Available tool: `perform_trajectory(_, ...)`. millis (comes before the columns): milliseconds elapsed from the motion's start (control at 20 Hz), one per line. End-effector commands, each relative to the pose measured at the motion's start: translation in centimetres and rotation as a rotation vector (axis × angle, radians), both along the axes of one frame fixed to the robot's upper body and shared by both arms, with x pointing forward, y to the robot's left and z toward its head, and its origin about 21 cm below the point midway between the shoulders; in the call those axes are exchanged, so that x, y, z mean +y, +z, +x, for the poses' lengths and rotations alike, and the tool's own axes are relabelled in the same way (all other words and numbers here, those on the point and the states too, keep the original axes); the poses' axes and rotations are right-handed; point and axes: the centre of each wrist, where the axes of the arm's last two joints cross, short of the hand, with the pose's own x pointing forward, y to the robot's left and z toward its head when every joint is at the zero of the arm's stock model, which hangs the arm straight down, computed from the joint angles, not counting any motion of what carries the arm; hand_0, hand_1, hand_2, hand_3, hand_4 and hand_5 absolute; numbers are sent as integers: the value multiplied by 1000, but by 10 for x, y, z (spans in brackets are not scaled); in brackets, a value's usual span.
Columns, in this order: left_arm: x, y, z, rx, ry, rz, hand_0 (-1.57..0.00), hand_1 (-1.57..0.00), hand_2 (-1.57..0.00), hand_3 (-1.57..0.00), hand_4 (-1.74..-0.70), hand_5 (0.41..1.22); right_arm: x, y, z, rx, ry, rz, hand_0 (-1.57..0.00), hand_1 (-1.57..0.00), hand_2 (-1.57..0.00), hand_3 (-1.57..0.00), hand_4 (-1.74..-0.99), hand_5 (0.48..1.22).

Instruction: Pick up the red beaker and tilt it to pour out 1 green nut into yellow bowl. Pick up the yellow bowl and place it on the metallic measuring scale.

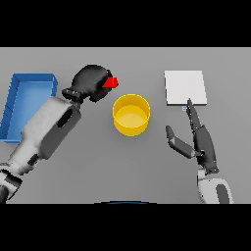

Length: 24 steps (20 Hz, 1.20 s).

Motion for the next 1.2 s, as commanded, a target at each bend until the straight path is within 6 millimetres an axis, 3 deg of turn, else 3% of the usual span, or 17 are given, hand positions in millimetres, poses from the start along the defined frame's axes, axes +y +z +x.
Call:
perform_trajectory(0,-5,0,0,-2,-13,63,-1571,-1571,-1571,-1571,-1741,1197,0,2,-2,-10,0,-5,1,1,1,1,-1187,676)
perform_trajectory(50,-7,2,4,-4,-18,142,-1571,-1571,-1571,-1571,-1689,1202,-1,2,-5,-1,-3,-5,1,1,1,1,-1191,675)
perform_trajectory(200,-19,10,8,-32,-98,317,-1571,-1571,-1571,-1383,-1710,1211,2,-1,-1,33,-9,18,1,1,1,1,-1195,671)
perform_trajectory(400,-36,18,11,-62,-188,520,-1571,-1571,-1571,-1295,-1719,1217,-2,-1,-2,28,-11,60,1,1,1,1,-1206,639)
perform_trajectory(700,-59,22,14,-134,-333,738,-1571,-1571,-1571,-1499,-1730,1220,0,-4,-7,10,-36,24,1,1,1,1,-1213,591)
perform_trajectory(1150,-77,28,14,-292,-480,1062,-1571,-1571,-1571,-1561,-1737,1221,4,-7,-2,-4,-34,38,1,1,1,1,-1135,567)
